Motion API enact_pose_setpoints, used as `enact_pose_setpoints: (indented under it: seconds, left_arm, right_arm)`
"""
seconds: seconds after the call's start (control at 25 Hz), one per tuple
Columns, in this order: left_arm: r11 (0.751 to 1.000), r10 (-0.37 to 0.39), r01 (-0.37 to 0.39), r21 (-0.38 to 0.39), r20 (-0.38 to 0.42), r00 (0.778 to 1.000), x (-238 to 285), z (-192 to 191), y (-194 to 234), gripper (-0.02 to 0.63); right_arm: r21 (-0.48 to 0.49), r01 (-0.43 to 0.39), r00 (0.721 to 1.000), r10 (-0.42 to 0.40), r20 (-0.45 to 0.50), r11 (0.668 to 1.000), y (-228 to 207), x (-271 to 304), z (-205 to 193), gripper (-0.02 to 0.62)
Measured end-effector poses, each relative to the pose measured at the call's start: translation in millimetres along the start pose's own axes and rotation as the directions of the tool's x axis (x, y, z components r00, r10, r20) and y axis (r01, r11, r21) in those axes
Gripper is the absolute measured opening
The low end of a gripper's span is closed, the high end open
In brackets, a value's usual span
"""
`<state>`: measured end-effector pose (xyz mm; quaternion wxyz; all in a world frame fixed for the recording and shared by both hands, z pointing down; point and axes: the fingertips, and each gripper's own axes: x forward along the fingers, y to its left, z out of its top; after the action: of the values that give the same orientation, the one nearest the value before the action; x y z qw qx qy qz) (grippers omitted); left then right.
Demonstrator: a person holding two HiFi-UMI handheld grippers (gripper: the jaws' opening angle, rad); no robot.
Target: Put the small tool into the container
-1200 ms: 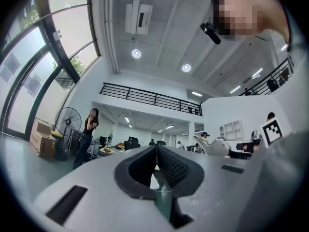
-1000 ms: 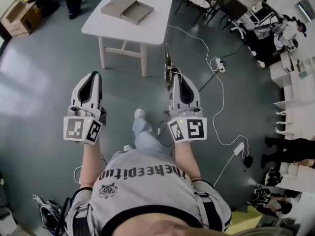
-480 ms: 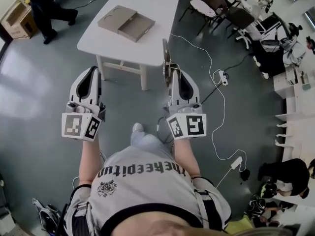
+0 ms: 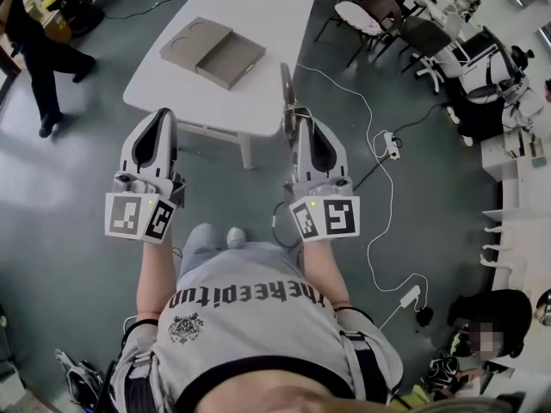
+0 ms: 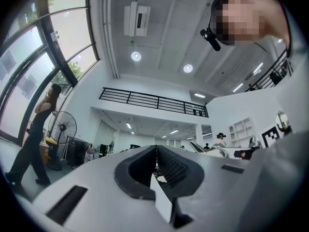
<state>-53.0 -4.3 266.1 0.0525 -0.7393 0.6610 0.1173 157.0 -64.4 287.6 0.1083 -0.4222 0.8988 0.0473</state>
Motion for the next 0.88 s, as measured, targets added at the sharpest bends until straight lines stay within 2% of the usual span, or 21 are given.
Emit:
enact_pose_setpoints:
  seconds: [0.36,0.88]
  left_arm:
    - [1.000,-0.009,0.009,0.003,-0.020,1.000,50,-21,40,0.014]
    - [0.992,-0.125,0.125,0.031,-0.017,0.992,172,-33,128,0.014]
  right_arm:
    - [0.011,0.021,1.000,-0.021,-0.022,1.000,-16,58,-25,0.003]
    - [-0.005,0.100,0.994,-0.100,-0.047,0.995,-28,192,-55,0.003]
